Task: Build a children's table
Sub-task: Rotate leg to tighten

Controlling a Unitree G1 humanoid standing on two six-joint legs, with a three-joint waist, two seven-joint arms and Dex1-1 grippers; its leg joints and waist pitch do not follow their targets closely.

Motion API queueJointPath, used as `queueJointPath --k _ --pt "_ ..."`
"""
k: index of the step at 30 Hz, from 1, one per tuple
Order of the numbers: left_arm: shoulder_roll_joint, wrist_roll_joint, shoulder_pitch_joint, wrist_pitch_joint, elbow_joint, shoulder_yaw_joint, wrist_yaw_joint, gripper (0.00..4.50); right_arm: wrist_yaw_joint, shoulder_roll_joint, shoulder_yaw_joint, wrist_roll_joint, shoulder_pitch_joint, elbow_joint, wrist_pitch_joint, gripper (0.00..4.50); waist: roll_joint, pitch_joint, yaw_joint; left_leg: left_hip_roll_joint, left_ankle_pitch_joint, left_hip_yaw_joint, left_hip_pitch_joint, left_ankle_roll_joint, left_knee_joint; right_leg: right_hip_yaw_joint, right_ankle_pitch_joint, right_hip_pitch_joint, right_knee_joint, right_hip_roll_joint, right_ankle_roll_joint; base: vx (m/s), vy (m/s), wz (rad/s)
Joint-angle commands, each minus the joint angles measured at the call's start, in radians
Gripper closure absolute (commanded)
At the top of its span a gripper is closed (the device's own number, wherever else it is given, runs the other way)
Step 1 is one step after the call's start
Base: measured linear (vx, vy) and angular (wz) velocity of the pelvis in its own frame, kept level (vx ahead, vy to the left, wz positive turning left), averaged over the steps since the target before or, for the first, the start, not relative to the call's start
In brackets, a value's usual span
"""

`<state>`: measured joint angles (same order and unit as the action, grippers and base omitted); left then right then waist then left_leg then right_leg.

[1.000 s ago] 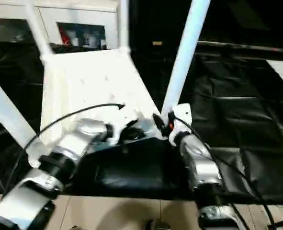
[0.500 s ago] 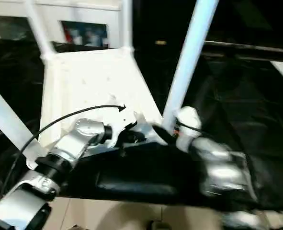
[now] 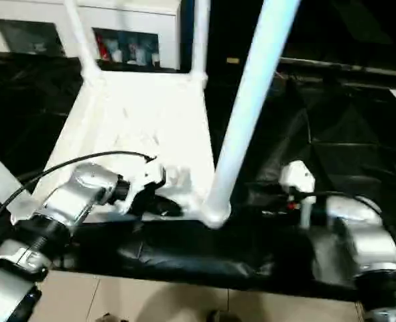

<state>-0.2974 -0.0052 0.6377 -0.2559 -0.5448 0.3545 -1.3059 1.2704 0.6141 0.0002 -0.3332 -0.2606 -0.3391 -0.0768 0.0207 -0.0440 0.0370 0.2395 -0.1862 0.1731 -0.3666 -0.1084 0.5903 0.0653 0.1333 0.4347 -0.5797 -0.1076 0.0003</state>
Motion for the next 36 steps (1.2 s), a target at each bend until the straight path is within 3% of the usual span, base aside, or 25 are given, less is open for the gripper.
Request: queueJointPath --k 1,6,12,15,16,18,22,24,25,28,30,31,32,33,34,36 --pt "0.004 -0.011 0.008 0.003 0.013 0.022 -0.031 4.50 0.023 0.018 -0.010 -0.017 0.015 0.017 -0.011 1.53 0.011 0.069 0.002 -0.018 -0.215 0.026 0.006 0.115 -0.061 -0.019 0.247 -0.064 0.055 -0.005 -0.233 0.000 0.000 0.00" --pt "0.005 -0.012 0.015 0.003 0.009 0.026 -0.035 4.50 0.045 0.007 0.025 -0.029 0.034 0.074 -0.042 1.53 0.014 0.072 0.002 -0.019 -0.186 0.023 -0.004 0.122 -0.061 -0.016 0.214 -0.074 0.048 -0.006 -0.234 0.000 0.000 0.00" --pt "0.007 -0.018 0.013 0.001 0.019 0.028 -0.052 4.50 0.052 -0.006 0.043 -0.023 0.033 0.077 -0.039 1.53 0.018 0.071 0.003 -0.019 -0.200 0.023 -0.003 0.115 -0.061 -0.016 0.243 -0.071 0.051 -0.007 -0.225 0.000 0.000 0.00" --pt "-0.010 -0.039 -0.005 0.004 0.064 0.035 -0.101 4.50 0.045 0.000 0.027 -0.026 0.043 0.084 -0.038 1.53 0.020 0.071 0.004 -0.018 -0.190 0.023 -0.002 0.114 -0.062 -0.017 0.240 -0.071 0.049 -0.008 -0.225 0.000 0.000 0.00" --pt "-0.023 -0.034 -0.011 0.007 0.075 0.042 -0.112 4.50 0.042 0.008 0.015 -0.032 0.051 0.088 -0.041 1.53 0.025 0.071 0.003 -0.018 -0.189 0.024 -0.003 0.116 -0.061 -0.017 0.237 -0.071 0.049 -0.008 -0.225 0.000 0.000 0.00" --pt "-0.055 -0.013 -0.022 0.012 0.097 0.060 -0.125 4.50 0.047 0.033 -0.015 -0.043 0.067 0.087 -0.036 1.53 0.019 0.072 0.009 -0.015 -0.183 0.023 0.000 0.117 -0.061 -0.019 0.226 -0.071 0.046 -0.009 -0.229 0.000 0.000 0.00" --pt "-0.088 -0.004 -0.041 0.026 0.135 0.058 -0.127 4.50 0.038 0.076 -0.061 -0.041 0.077 0.047 -0.018 1.53 0.027 0.068 0.016 -0.017 -0.192 0.025 -0.001 0.116 -0.061 -0.019 0.250 -0.069 0.047 -0.008 -0.219 0.000 0.000 0.00" --pt "-0.098 -0.022 -0.051 0.014 0.170 0.027 -0.111 4.50 0.005 0.093 -0.096 -0.048 0.068 0.029 -0.043 1.53 0.029 0.068 0.017 -0.016 -0.194 0.026 0.002 0.106 -0.061 -0.020 0.278 -0.067 0.050 -0.010 -0.207 0.000 0.000 0.00" --pt "-0.105 -0.041 -0.056 0.002 0.199 0.006 -0.110 3.93 -0.025 0.093 -0.115 -0.062 0.058 0.034 -0.086 1.45 0.029 0.068 0.016 -0.017 -0.190 0.025 0.000 0.103 -0.061 -0.020 0.274 -0.068 0.049 -0.009 -0.207 0.000 0.000 0.00" --pt "-0.125 -0.084 -0.068 -0.030 0.255 -0.034 -0.109 3.80 -0.105 0.074 -0.135 -0.064 0.048 0.047 -0.140 1.45 0.032 0.065 0.017 -0.018 -0.192 0.025 -0.001 0.092 -0.063 -0.019 0.307 -0.067 0.049 -0.010 -0.197 0.000 0.000 0.00" --pt "-0.122 -0.111 -0.073 -0.037 0.278 -0.074 -0.079 3.53 -0.157 0.053 -0.145 -0.049 0.049 0.052 -0.120 1.45 0.037 0.064 0.014 -0.017 -0.204 0.026 -0.001 0.077 -0.062 -0.019 0.338 -0.063 0.052 -0.009 -0.181 0.000 0.000 0.00" --pt "-0.104 -0.157 -0.081 -0.028 0.314 -0.164 0.006 3.53 -0.294 0.002 -0.173 -0.022 0.045 0.059 -0.110 1.45 0.045 0.063 0.013 -0.020 -0.209 0.027 -0.002 0.069 -0.060 -0.017 0.370 -0.062 0.055 -0.009 -0.165 0.000 0.000 0.00" --pt "-0.103 -0.158 -0.081 -0.028 0.315 -0.167 0.009 3.44 -0.299 0.000 -0.174 -0.022 0.045 0.059 -0.110 1.45 0.043 0.063 0.014 -0.020 -0.207 0.026 -0.003 0.061 -0.060 -0.018 0.373 -0.061 0.051 -0.009 -0.162 0.000 0.000 0.00" --pt "-0.087 -0.166 -0.084 0.003 0.321 -0.212 0.073 3.42 -0.370 -0.027 -0.191 -0.012 0.042 0.059 -0.109 1.29 0.050 0.061 0.010 -0.022 -0.222 0.027 -0.002 0.049 -0.060 -0.015 0.412 -0.057 0.058 -0.007 -0.147 0.000 0.000 0.00" --pt "-0.069 -0.160 -0.083 0.031 0.319 -0.247 0.144 3.33 -0.430 -0.050 -0.208 -0.007 0.037 0.059 -0.119 1.19 0.045 0.060 0.009 -0.022 -0.229 0.026 -0.001 0.038 -0.060 -0.014 0.430 -0.055 0.059 -0.005 -0.132 0.000 0.000 0.00" --pt "-0.015 -0.115 -0.074 0.092 0.292 -0.335 0.390 3.07 -0.586 -0.122 -0.245 0.000 0.037 0.091 -0.148 1.09 0.052 0.061 0.007 -0.025 -0.239 0.025 0.002 0.032 -0.058 -0.010 0.458 -0.054 0.064 -0.003 -0.106 0.000 0.000 0.00"
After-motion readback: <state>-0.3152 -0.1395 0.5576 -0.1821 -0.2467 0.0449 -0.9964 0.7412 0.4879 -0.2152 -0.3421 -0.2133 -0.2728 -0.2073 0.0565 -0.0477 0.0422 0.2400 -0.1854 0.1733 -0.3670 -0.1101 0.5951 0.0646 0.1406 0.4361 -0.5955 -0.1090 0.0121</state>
